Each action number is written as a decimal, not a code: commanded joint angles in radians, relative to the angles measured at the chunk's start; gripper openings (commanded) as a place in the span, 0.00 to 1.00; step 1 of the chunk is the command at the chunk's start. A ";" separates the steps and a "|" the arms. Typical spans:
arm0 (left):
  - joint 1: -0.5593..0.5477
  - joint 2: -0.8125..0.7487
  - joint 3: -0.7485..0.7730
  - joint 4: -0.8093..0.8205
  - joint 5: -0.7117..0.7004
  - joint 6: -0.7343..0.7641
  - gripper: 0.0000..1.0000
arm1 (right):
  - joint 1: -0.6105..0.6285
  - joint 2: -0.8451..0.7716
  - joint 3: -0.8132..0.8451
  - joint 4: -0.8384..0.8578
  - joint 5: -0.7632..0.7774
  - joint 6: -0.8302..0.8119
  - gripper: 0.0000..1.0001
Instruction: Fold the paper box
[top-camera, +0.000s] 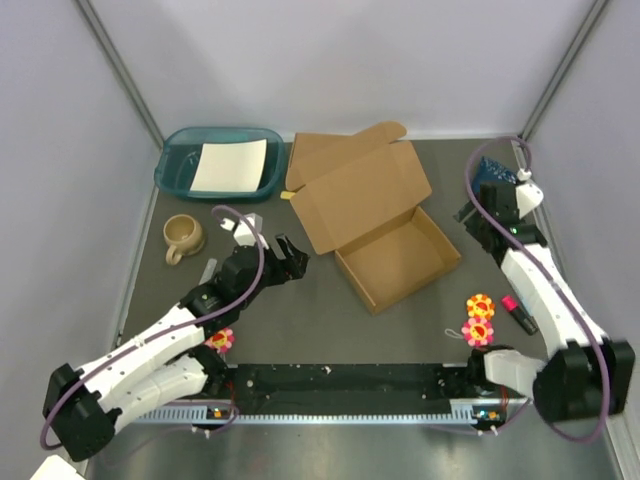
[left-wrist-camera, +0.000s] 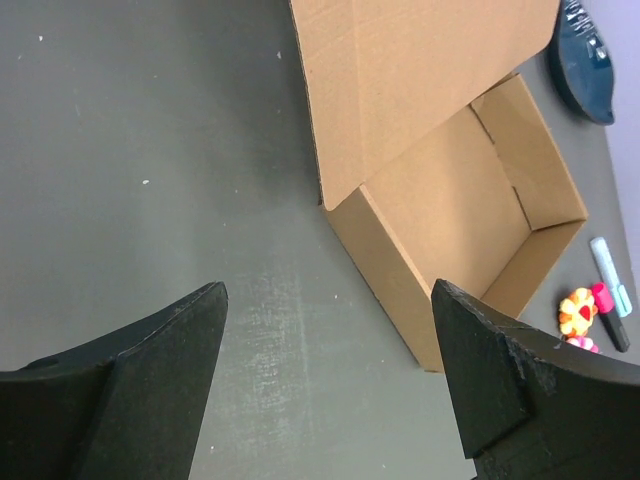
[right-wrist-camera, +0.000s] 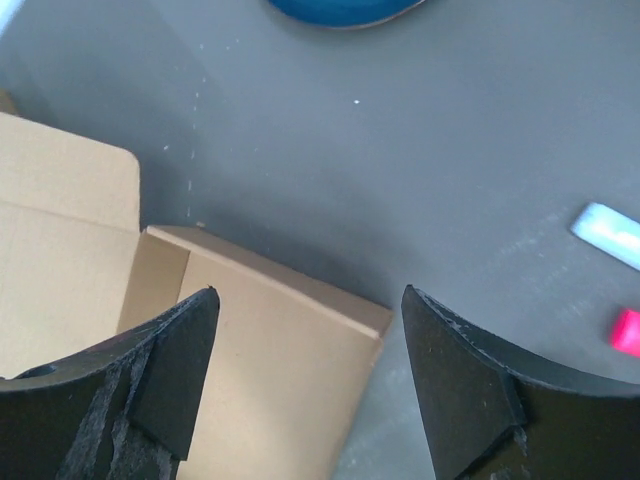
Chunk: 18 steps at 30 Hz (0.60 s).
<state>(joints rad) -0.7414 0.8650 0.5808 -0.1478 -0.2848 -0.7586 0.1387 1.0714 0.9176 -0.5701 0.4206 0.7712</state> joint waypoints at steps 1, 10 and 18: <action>-0.003 -0.098 -0.042 0.056 0.012 -0.025 0.88 | -0.037 0.185 0.075 0.170 -0.132 -0.003 0.73; -0.003 -0.221 -0.091 0.013 -0.039 0.012 0.89 | -0.051 0.435 0.107 0.194 -0.088 -0.049 0.66; -0.001 -0.267 -0.144 0.036 -0.047 0.022 0.90 | -0.044 0.418 -0.038 0.278 -0.213 0.011 0.56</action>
<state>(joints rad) -0.7414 0.6113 0.4511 -0.1429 -0.3168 -0.7528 0.0883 1.5208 0.9554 -0.3637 0.2703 0.7399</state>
